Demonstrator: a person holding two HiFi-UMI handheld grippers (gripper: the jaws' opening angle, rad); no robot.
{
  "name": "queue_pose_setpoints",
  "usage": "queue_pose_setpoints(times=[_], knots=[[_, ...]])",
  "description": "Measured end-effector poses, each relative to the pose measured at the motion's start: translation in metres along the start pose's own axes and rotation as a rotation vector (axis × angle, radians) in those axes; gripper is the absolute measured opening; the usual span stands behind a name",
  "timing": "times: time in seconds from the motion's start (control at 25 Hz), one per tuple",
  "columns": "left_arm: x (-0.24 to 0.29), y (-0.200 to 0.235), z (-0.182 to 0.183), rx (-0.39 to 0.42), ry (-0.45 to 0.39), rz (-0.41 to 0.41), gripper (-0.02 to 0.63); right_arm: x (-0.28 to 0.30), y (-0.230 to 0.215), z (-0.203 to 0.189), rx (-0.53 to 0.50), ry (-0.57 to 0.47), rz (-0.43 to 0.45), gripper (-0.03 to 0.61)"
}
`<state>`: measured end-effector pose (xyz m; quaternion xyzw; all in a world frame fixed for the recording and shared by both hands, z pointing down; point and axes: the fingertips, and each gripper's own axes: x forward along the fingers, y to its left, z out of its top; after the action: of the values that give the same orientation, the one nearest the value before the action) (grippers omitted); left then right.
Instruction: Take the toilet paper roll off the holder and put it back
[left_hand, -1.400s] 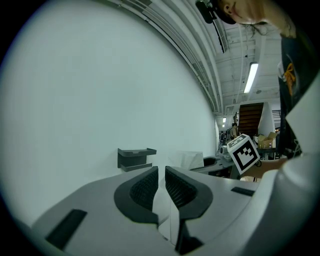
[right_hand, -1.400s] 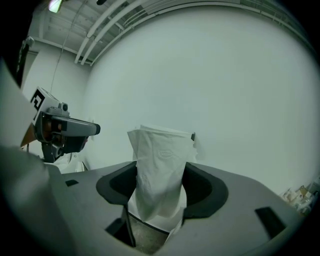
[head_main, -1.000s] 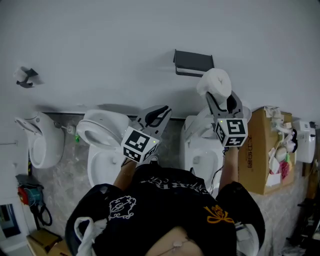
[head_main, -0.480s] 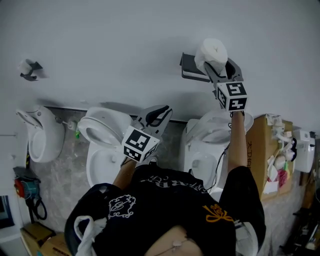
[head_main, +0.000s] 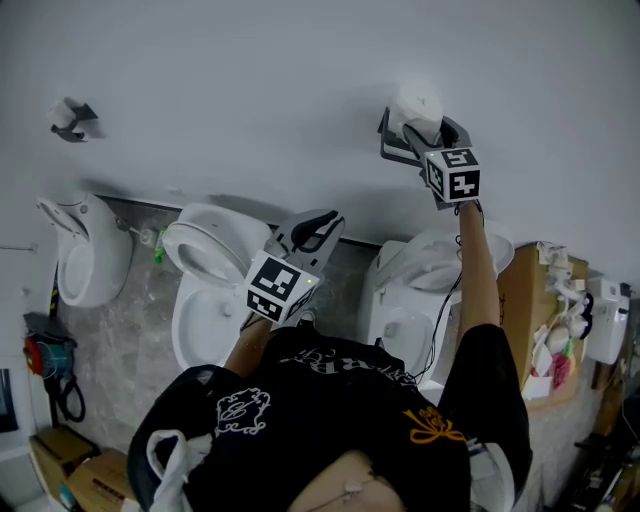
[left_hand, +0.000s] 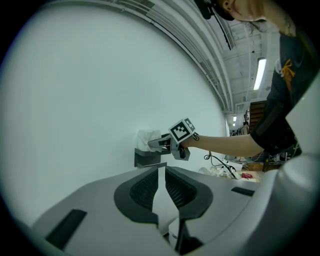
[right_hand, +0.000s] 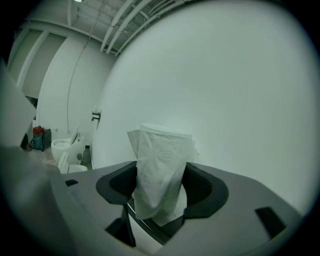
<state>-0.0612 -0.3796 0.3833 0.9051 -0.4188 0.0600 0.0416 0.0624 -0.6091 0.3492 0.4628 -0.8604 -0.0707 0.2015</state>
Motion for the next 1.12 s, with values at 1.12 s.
queue_pose_setpoints(times=[1.12], knots=[[-0.009,-0.037,-0.009,0.000,0.035,-0.029,0.049,-0.135,0.039,-0.010,0.282,-0.186,-0.049,0.324]])
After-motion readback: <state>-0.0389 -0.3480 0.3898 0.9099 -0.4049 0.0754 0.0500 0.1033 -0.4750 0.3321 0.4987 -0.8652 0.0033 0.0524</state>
